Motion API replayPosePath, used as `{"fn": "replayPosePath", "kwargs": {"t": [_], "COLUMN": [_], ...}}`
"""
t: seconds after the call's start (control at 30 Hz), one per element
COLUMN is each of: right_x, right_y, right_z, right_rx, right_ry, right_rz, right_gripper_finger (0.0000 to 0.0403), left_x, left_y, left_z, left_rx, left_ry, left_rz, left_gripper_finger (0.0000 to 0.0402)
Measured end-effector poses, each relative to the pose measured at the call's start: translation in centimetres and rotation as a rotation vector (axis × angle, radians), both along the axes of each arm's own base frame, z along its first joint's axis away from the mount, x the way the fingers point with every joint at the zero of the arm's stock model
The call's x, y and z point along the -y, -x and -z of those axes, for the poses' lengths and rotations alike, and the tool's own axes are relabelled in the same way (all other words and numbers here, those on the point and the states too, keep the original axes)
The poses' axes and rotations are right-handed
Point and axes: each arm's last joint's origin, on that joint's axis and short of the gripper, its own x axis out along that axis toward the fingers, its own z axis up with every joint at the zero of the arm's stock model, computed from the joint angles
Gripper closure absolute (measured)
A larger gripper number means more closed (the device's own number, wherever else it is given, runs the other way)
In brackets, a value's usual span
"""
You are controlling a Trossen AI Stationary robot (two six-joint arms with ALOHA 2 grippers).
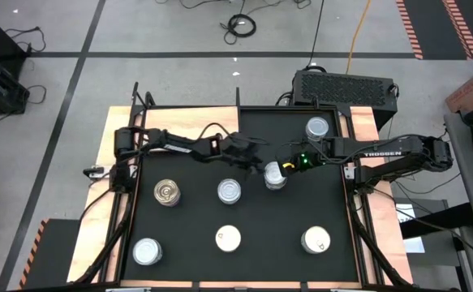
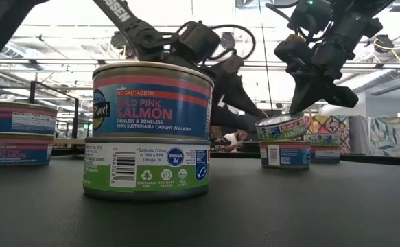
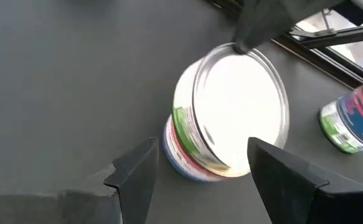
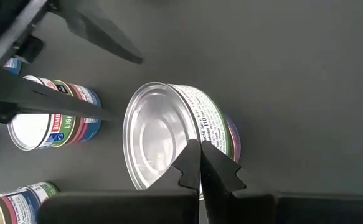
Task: Stack canned seafood by type on shelf
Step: Remove the green and white tuna can from the blue and pink tuna can on the table
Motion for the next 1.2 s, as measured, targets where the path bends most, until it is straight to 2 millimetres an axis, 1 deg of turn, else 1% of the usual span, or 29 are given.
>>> {"fn": "replayPosePath", "kwargs": {"t": [0.1, 0.2, 0.37, 0.43, 0.6, 0.87, 0.93, 1.0, 1.2], "right_x": [0.0, 0.0, 0.0, 0.0, 0.0, 0.0, 0.0, 0.0, 0.0], "right_y": [0.0, 0.0, 0.0, -0.1, -0.1, -0.1, -0.1, -0.1, -0.1], "right_z": [0.0, 0.0, 0.0, -0.1, -0.1, -0.1, -0.1, -0.1, -0.1], "right_rx": [0.000, 0.000, 0.001, 0.005, 0.007, 0.008, 0.008, 0.008, 0.008], "right_ry": [0.003, 0.008, 0.017, 0.019, 0.020, 0.018, 0.018, 0.018, 0.018], "right_rz": [-0.006, -0.013, -0.024, -0.025, -0.025, -0.022, -0.023, -0.022, -0.022], "right_gripper_finger": [0.0402, 0.0403, 0.0403, 0.0403, 0.0403, 0.0403, 0.0403, 0.0403, 0.0403], "left_x": [-0.3, -0.7, -0.7, -0.6, -0.1, 0.5, 0.6, 0.6, 0.5], "left_y": [-0.5, -0.4, -0.5, -0.5, -0.9, -1.0, -1.0, -1.0, -1.0], "left_z": [0.0, 0.1, 0.0, 0.0, 1.0, 1.0, 1.0, 1.0, 1.0], "left_rx": [0.002, -0.003, 0.006, 0.010, 0.003, 0.007, 0.009, 0.008, 0.010], "left_ry": [0.009, 0.012, 0.010, 0.007, 0.008, 0.005, 0.008, 0.010, -0.006], "left_rz": [-0.019, -0.028, -0.028, -0.030, -0.017, 0.009, 0.015, 0.021, 0.031], "left_gripper_finger": [0.0155, 0.0155, 0.0155, 0.0155, 0.0155, 0.0159, 0.0171, 0.0195, 0.0298]}}
